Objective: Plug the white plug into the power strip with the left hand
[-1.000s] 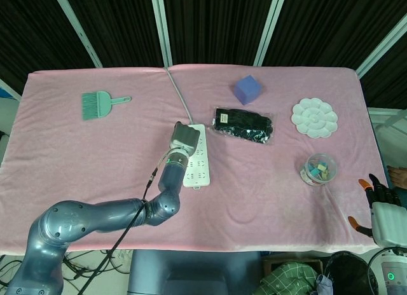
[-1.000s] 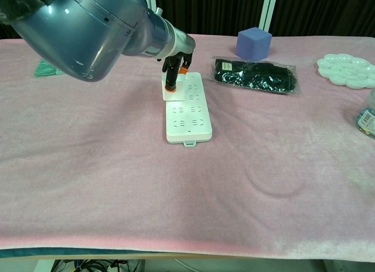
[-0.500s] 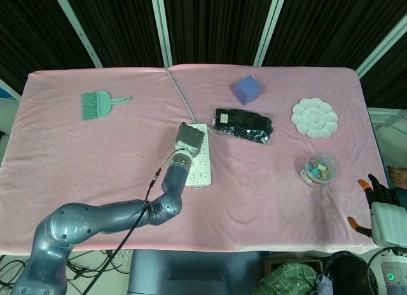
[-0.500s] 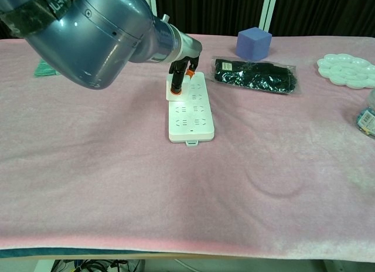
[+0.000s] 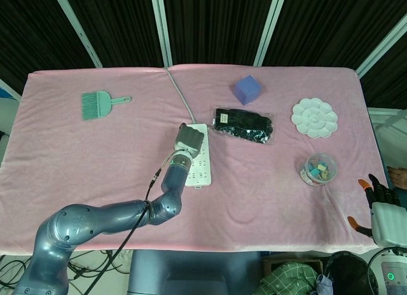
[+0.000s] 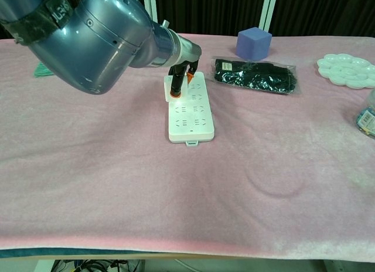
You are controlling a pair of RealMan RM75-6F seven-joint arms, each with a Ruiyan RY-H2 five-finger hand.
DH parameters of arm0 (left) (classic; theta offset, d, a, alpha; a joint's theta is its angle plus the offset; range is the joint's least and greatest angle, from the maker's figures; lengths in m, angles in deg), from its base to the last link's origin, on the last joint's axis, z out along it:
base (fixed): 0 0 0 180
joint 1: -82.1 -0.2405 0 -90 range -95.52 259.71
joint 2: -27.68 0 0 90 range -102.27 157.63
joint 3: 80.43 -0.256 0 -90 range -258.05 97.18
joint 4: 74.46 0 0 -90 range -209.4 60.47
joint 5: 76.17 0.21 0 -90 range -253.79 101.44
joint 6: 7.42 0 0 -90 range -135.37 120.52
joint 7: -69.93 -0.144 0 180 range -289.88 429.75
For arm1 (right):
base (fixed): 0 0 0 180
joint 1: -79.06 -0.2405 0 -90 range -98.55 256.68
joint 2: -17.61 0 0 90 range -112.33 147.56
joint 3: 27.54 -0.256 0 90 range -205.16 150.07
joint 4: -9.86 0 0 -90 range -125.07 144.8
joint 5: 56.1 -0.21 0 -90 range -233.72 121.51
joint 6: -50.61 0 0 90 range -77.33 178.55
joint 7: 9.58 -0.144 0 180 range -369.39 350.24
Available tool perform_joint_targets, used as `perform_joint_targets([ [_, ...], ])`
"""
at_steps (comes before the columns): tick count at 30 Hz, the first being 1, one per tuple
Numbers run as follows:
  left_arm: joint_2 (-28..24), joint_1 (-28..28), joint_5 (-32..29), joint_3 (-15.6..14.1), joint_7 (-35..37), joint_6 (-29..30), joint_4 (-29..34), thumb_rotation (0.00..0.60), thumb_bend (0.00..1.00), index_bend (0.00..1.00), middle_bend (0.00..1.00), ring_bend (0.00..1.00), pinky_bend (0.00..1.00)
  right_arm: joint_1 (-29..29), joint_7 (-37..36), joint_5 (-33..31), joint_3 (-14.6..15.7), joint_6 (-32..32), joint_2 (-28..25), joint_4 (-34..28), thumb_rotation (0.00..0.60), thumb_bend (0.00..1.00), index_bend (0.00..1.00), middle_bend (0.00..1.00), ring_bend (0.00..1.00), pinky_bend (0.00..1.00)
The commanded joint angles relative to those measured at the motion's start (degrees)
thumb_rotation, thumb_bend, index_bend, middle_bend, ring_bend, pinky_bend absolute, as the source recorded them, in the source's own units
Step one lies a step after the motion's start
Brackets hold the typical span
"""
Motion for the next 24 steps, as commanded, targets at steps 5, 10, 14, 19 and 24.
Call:
perform_joint_targets([
  [5, 0.3, -0.4, 0.6, -0.5, 0.2, -0.4, -0.5, 0.6, 0.67, 0.7, 0.7, 0.34, 0.24, 0.0, -0.1, 0.0, 0.0, 0.0, 0.0, 0.0, 0.6, 0.12, 0.15, 0.04, 0.13, 0.14],
  [10, 0.5, -0.6, 0.8, -0.8, 0.3, -0.7, -0.8, 0.6, 0.67, 0.7, 0.7, 0.34, 0.24, 0.0, -0.1, -0.1, 0.0, 0.0, 0.0, 0.0, 0.6, 0.12, 0.15, 0.04, 0.13, 0.14],
  [14, 0.4, -0.7, 1.3, -0.8, 0.5, -0.5, -0.7, 0.6, 0.67, 0.7, 0.69, 0.34, 0.24, 0.0, 0.0, 0.0, 0.0, -0.1, 0.0, 0.0, 0.6, 0.12, 0.15, 0.04, 0.13, 0.14],
  [19, 0.0, -0.8, 2.0, -0.6, 1.1, -0.2, 0.0, 0.6, 0.62, 0.63, 0.64, 0.32, 0.23, 0.0, 0.0, 0.1, 0.0, -0.1, 0.0, 0.0, 0.6, 0.12, 0.15, 0.04, 0.13, 0.14],
  [24, -0.4, -1.0, 2.2, -0.6, 1.3, -0.1, 0.9, 0.6, 0.55, 0.51, 0.52, 0.28, 0.23, 0.0, 0.1, 0.0, 0.0, 0.0, 0.0, 0.0, 0.6, 0.12, 0.15, 0.05, 0.13, 0.14],
])
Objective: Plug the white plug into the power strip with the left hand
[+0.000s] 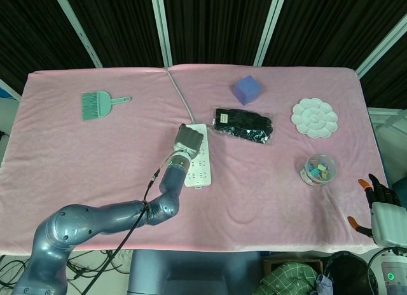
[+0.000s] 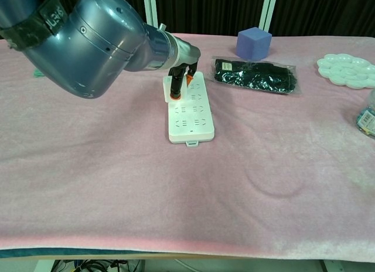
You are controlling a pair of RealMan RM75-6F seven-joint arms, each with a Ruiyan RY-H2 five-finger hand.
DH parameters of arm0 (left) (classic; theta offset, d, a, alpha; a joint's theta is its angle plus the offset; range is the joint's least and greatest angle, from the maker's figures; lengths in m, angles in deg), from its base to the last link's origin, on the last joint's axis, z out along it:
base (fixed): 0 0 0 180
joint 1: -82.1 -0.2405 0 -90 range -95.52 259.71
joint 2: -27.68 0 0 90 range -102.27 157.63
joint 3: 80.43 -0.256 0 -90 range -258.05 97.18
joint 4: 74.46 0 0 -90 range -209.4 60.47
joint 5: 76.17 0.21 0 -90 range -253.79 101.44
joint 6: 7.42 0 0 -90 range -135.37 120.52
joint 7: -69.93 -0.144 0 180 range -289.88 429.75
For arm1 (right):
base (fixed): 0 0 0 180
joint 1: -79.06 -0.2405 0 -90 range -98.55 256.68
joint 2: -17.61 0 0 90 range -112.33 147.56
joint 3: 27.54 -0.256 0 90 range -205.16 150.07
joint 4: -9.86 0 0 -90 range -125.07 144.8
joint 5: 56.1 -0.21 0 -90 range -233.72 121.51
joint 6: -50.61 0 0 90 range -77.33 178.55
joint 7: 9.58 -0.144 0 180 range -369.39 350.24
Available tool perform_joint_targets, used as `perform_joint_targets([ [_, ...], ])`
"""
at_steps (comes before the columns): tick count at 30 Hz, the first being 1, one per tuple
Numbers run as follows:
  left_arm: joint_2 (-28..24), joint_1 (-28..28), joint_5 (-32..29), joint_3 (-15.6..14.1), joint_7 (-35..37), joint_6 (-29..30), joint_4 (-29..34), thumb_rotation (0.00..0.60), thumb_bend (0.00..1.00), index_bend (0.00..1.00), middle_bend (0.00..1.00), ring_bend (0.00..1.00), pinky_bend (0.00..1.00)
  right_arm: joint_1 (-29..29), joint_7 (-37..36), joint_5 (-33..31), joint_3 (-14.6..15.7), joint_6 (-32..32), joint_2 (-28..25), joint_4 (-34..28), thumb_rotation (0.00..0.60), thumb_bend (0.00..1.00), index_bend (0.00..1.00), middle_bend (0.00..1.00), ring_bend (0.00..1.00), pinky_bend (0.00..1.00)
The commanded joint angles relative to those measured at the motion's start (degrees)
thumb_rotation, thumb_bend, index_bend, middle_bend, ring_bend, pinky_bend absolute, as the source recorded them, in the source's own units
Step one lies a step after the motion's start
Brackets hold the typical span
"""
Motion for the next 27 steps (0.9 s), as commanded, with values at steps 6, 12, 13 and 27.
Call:
perform_joint_targets([
  [6, -0.6, 0.3, -1.2, -0.5, -1.3, 0.7, 1.1, 0.6, 0.51, 0.45, 0.42, 0.25, 0.21, 0.0, 0.1, 0.0, 0.0, 0.0, 0.0, 0.0, 0.6, 0.12, 0.15, 0.05, 0.13, 0.14],
  [12, -1.0, 0.5, -1.3, -0.6, -1.7, 1.8, 1.7, 0.6, 0.51, 0.36, 0.34, 0.21, 0.2, -0.1, 0.1, 0.1, 0.1, 0.1, 0.0, 0.1, 0.6, 0.12, 0.15, 0.05, 0.13, 0.14],
  [13, -1.1, 0.5, -1.3, -0.5, -1.6, 1.9, 1.9, 0.6, 0.51, 0.35, 0.33, 0.21, 0.2, -0.1, 0.2, 0.1, 0.1, 0.1, 0.0, 0.1, 0.6, 0.12, 0.15, 0.05, 0.13, 0.14],
  [27, -4.6, -0.9, 4.1, -0.2, 1.6, 4.5, 7.5, 0.6, 0.51, 0.33, 0.26, 0.17, 0.18, -0.1, 0.8, 0.0, 0.1, 0.1, 0.0, 0.0, 0.6, 0.12, 0.15, 0.05, 0.13, 0.14],
])
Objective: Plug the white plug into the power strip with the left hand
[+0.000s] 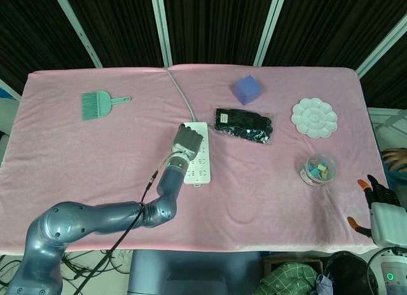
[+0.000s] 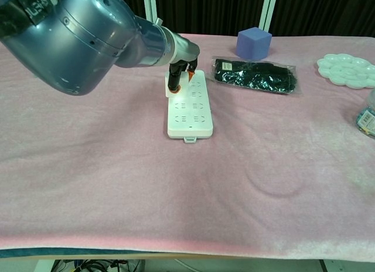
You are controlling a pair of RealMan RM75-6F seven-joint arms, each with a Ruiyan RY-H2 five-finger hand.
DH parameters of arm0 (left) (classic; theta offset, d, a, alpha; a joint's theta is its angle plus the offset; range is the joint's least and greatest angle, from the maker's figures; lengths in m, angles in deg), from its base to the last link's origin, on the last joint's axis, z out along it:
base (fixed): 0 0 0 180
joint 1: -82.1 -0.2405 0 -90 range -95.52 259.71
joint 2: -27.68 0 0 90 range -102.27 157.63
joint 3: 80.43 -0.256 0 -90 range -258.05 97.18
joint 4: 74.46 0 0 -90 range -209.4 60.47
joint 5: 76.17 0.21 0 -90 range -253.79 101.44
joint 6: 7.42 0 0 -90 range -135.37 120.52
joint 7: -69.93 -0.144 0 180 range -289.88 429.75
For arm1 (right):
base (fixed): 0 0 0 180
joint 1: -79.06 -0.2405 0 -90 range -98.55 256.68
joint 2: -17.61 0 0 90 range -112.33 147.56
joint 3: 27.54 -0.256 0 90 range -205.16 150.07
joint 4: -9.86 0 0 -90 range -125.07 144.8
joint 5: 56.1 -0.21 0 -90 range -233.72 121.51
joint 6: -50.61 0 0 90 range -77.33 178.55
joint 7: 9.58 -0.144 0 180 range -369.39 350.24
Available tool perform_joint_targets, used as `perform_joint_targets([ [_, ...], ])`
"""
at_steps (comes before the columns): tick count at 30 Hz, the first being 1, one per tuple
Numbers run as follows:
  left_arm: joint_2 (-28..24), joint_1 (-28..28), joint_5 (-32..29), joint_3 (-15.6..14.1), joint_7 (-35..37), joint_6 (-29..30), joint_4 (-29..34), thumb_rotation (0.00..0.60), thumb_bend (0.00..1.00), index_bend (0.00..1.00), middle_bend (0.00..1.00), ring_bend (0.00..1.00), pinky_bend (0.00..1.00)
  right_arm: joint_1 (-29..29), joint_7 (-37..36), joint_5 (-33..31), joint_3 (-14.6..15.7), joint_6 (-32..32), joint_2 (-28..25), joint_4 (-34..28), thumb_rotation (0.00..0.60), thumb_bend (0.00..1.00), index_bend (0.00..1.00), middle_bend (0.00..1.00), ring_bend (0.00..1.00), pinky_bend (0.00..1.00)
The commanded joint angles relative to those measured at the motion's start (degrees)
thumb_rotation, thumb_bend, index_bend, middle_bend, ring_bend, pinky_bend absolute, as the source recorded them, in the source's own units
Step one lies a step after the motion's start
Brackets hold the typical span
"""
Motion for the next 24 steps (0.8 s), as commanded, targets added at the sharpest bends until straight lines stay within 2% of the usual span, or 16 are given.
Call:
perform_joint_targets([
  [1, -1.7, -0.7, 1.7, -0.1, 0.9, 1.3, 2.3, 0.6, 0.5, 0.32, 0.24, 0.15, 0.17, 0.0, 0.2, -0.1, 0.0, 0.1, 0.0, 0.1, 0.6, 0.12, 0.15, 0.05, 0.13, 0.14],
  [5, -4.7, -1.7, 1.8, -0.8, 1.0, 3.0, 6.9, 0.6, 0.42, 0.29, 0.19, 0.06, 0.07, -0.1, 0.6, -0.3, -0.1, 0.0, 0.2, 0.3, 0.6, 0.12, 0.15, 0.05, 0.13, 0.13],
  [10, -10.3, -3.5, 3.0, -1.8, 1.8, 6.7, 15.4, 0.6, 0.41, 0.29, 0.17, 0.05, 0.06, -0.1, 1.4, 0.1, -0.1, -0.5, 0.2, 0.6, 0.6, 0.12, 0.15, 0.05, 0.13, 0.14],
  [15, -19.2, -9.5, 12.4, -1.9, 9.5, 16.1, 30.0, 0.6, 0.41, 0.28, 0.17, 0.05, 0.05, 0.0, 1.8, 0.2, -0.2, -1.1, 0.3, 0.8, 0.6, 0.12, 0.15, 0.05, 0.13, 0.13],
  [17, -23.9, -13.7, 17.3, -3.7, 12.6, 22.6, 37.7, 0.6, 0.4, 0.27, 0.15, 0.04, 0.03, 0.1, 2.1, 0.2, -0.2, -1.2, 0.4, 0.9, 0.6, 0.12, 0.15, 0.05, 0.13, 0.13],
  [21, -30.3, -20.7, 24.2, -8.1, 17.3, 31.3, 46.9, 0.6, 0.4, 0.26, 0.14, 0.02, 0.0, 0.1, 2.4, 0.5, -0.3, -1.6, 0.3, 0.9, 0.6, 0.12, 0.15, 0.05, 0.13, 0.13],
  [22, -33.2, -24.8, 28.9, -10.8, 20.9, 34.8, 50.8, 0.6, 0.39, 0.26, 0.14, 0.01, 0.0, 0.2, 2.5, 0.5, -0.3, -1.8, 0.3, 0.9, 0.6, 0.12, 0.15, 0.05, 0.13, 0.13],
  [24, -36.4, -30.0, 35.5, -14.6, 26.0, 38.2, 54.2, 0.6, 0.39, 0.26, 0.13, 0.01, 0.0, 0.2, 2.7, 0.5, -0.3, -1.9, 0.3, 1.0, 0.6, 0.12, 0.15, 0.05, 0.13, 0.13],
])
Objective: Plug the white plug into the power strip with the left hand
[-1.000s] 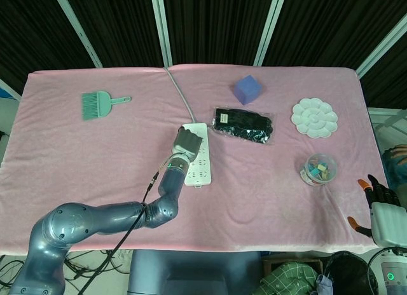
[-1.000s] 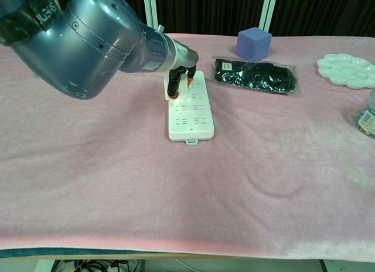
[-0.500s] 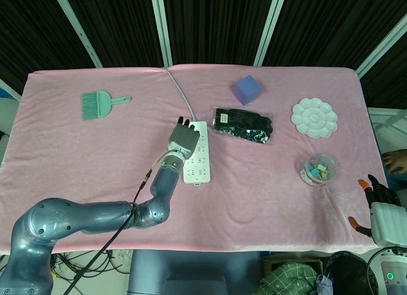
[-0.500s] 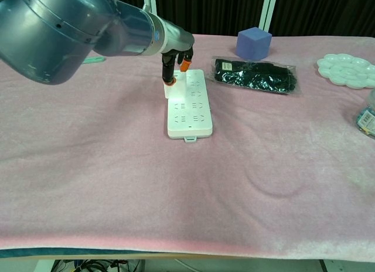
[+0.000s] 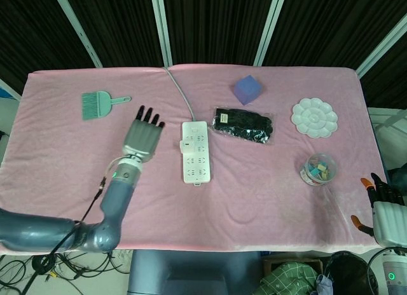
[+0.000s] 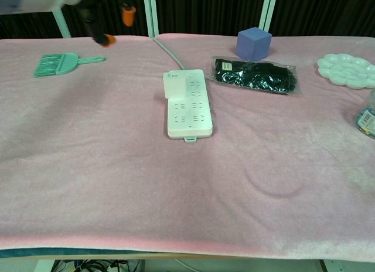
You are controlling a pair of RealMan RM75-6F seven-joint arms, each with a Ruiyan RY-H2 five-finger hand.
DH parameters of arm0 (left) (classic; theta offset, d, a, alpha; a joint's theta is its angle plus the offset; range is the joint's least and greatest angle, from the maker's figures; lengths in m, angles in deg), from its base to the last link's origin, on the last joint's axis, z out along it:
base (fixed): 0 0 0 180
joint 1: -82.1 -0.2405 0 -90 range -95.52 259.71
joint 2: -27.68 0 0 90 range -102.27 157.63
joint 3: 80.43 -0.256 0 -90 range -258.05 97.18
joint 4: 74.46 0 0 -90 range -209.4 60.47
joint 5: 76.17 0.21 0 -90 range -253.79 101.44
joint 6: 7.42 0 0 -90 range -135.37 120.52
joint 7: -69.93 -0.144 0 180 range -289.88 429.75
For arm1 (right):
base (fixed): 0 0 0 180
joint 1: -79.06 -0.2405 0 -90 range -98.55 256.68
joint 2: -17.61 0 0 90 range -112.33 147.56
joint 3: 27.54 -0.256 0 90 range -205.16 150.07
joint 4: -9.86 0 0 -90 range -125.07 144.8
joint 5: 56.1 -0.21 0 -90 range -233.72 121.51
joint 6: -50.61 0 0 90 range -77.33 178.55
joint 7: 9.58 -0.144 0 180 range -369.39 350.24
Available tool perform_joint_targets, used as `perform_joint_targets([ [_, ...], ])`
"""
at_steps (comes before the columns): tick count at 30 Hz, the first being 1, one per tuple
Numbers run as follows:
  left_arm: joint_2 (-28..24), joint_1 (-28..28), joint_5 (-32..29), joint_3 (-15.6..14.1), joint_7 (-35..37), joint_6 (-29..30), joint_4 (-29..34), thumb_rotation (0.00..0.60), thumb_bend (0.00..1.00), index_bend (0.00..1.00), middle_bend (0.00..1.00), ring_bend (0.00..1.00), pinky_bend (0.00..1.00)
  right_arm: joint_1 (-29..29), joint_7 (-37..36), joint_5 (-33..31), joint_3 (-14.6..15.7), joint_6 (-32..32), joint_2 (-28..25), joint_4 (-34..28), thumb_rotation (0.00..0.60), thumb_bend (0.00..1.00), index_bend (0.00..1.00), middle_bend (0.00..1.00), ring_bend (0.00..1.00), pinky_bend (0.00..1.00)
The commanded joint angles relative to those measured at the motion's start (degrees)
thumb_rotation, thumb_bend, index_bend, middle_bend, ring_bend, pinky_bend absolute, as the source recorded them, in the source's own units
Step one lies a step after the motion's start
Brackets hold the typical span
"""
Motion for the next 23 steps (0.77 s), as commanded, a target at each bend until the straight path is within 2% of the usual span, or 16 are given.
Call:
perform_joint_targets([
  [1, -11.1, -14.8, 17.5, -10.1, 14.1, 11.7, 11.5, 0.6, 0.39, 0.26, 0.13, 0.0, 0.0, 0.0, 0.2, 0.0, -0.1, -0.1, 0.0, 0.1, 0.6, 0.12, 0.15, 0.05, 0.13, 0.13],
  [3, -13.7, -21.3, 26.3, -14.8, 21.7, 14.9, 12.1, 0.6, 0.39, 0.26, 0.13, 0.0, 0.0, 0.0, 0.4, 0.3, -0.1, -0.4, 0.0, 0.1, 0.6, 0.12, 0.15, 0.05, 0.13, 0.13],
  [5, -15.4, -28.1, 36.7, -20.1, 30.2, 17.1, 9.7, 0.6, 0.39, 0.26, 0.12, 0.0, 0.0, 0.1, 0.7, 0.7, 0.0, -0.7, 0.2, 0.3, 0.6, 0.12, 0.15, 0.05, 0.13, 0.13],
  [8, -16.7, -35.0, 45.7, -24.7, 39.2, 18.6, 5.5, 0.6, 0.39, 0.26, 0.11, 0.0, 0.0, 0.1, 0.9, 0.9, 0.1, -0.8, 0.3, 0.4, 0.6, 0.12, 0.15, 0.05, 0.13, 0.13],
  [10, -17.0, -38.4, 50.0, -26.3, 43.8, 19.5, 2.8, 0.6, 0.39, 0.26, 0.11, 0.0, 0.0, 0.1, 1.0, 0.9, 0.1, -0.8, 0.3, 0.5, 0.6, 0.12, 0.15, 0.05, 0.13, 0.13],
  [12, -16.8, -42.0, 53.8, -27.0, 48.0, 21.6, -0.3, 0.6, 0.39, 0.26, 0.11, 0.0, 0.0, 0.1, 1.1, 0.9, 0.1, -0.8, 0.4, 0.6, 0.6, 0.12, 0.15, 0.05, 0.13, 0.13],
  [15, -15.8, -46.8, 58.0, -27.2, 50.5, 24.5, -4.2, 0.6, 0.39, 0.26, 0.11, 0.0, 0.0, 0.1, 1.1, 0.8, 0.0, -0.7, 0.4, 0.6, 0.6, 0.12, 0.15, 0.05, 0.13, 0.13],
  [18, -14.7, -50.2, 57.6, -26.8, 50.3, 25.1, -5.9, 0.6, 0.39, 0.26, 0.11, 0.0, 0.0, 0.1, 1.1, 1.0, 0.0, -0.8, 0.4, 0.6, 0.6, 0.12, 0.15, 0.05, 0.13, 0.13],
  [23, -13.9, -53.3, 56.1, -23.8, 52.1, 24.2, -7.9, 0.6, 0.39, 0.26, 0.12, 0.0, 0.0, 0.1, 1.0, 0.9, 0.1, -0.7, 0.3, 0.6, 0.6, 0.12, 0.15, 0.05, 0.13, 0.13],
])
